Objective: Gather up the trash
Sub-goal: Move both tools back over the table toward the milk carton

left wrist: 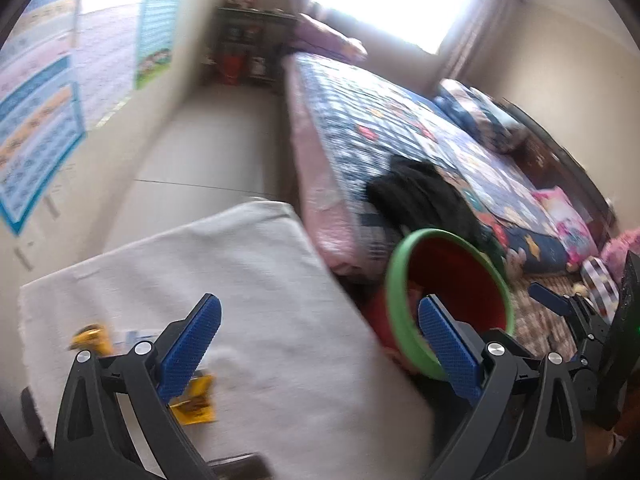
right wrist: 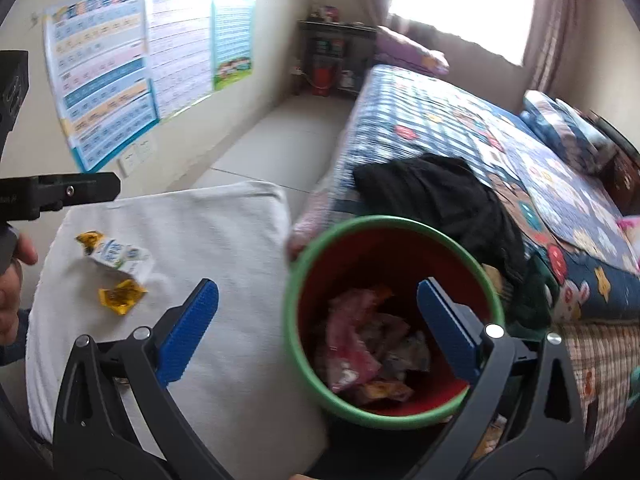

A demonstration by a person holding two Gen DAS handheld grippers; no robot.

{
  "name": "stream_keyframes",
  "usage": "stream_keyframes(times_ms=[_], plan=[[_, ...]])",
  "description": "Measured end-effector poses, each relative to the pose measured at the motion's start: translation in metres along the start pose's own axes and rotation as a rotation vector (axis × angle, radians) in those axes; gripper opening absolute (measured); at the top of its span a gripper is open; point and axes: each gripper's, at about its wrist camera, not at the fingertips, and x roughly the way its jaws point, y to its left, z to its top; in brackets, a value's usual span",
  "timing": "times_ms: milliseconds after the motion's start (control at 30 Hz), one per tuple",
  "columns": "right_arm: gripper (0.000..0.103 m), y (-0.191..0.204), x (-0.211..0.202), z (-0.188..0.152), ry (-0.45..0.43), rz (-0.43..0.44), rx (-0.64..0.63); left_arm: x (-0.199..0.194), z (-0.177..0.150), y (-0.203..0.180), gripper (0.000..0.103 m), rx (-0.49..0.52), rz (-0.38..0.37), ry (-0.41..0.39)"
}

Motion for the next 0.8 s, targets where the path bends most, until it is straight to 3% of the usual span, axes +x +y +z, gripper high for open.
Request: stream_keyframes(times_ms=[300,500,800], plan=[[0.098,0.082,0.016,0.016,0.002,0.114,-0.126,-0.049,-0.035,0.112,0.095,-0.157,0.152,-0.006],[0.098,0.135,0.038,0.019,0.029,0.191,-0.181,-0.055,-0.056,0.170,0.095,-0.224,0.257,0.022],[0.098,0.205,0.086,0.019,0.112,0.276,-0.303,-0.030,-0.078,0.223,0.095,-0.353,0.262,0.089]])
